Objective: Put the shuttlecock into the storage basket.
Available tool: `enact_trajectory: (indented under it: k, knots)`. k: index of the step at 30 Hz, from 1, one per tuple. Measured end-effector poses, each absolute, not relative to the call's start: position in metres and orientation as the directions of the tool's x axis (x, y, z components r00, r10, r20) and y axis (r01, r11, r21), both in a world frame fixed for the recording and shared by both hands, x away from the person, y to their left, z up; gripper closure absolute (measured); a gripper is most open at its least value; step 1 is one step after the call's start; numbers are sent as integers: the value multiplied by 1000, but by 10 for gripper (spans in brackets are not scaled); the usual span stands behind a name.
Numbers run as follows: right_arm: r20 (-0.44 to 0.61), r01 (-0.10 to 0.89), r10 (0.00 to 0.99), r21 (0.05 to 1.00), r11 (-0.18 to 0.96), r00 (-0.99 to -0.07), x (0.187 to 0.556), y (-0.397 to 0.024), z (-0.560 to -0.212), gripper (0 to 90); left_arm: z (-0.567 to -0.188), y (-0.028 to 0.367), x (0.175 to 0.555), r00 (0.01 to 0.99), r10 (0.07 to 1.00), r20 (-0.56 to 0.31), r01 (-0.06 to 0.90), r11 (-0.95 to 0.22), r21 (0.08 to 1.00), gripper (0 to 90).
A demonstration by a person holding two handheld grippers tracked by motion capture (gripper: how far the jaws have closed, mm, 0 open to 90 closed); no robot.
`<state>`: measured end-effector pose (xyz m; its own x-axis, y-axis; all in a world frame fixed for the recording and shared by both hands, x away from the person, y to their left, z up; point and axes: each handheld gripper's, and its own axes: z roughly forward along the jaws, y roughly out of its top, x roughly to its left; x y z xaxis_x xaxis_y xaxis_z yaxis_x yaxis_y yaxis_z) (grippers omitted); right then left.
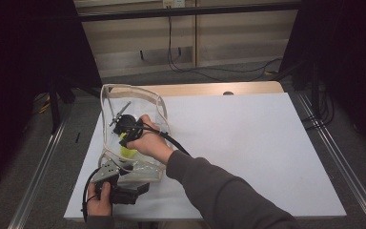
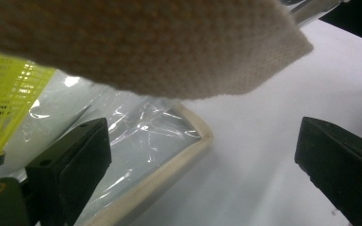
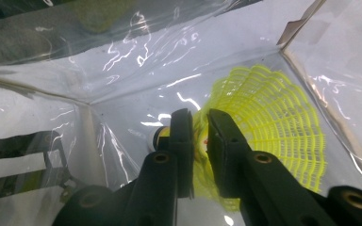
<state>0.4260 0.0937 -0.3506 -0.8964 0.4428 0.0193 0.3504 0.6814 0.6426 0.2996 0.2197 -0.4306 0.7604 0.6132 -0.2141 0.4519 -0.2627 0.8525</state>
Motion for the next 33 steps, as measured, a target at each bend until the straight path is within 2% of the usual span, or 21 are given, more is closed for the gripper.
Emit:
enact_trajectory:
  k: [13,26,33]
  knots:
    - [34,376,468,648,662,-883,428,91,-349,691,-431,220,300,760,615,-211,450,-263,853,42]
    - [38,391,486,650,651,-873,428,85,-341,668,-430,220,299,760,616,-209,450,-265,853,41]
    - [48,411,506,652,637,-861,429,83,-340,609,-430,220,299,759,617,-208,448,-264,854,41]
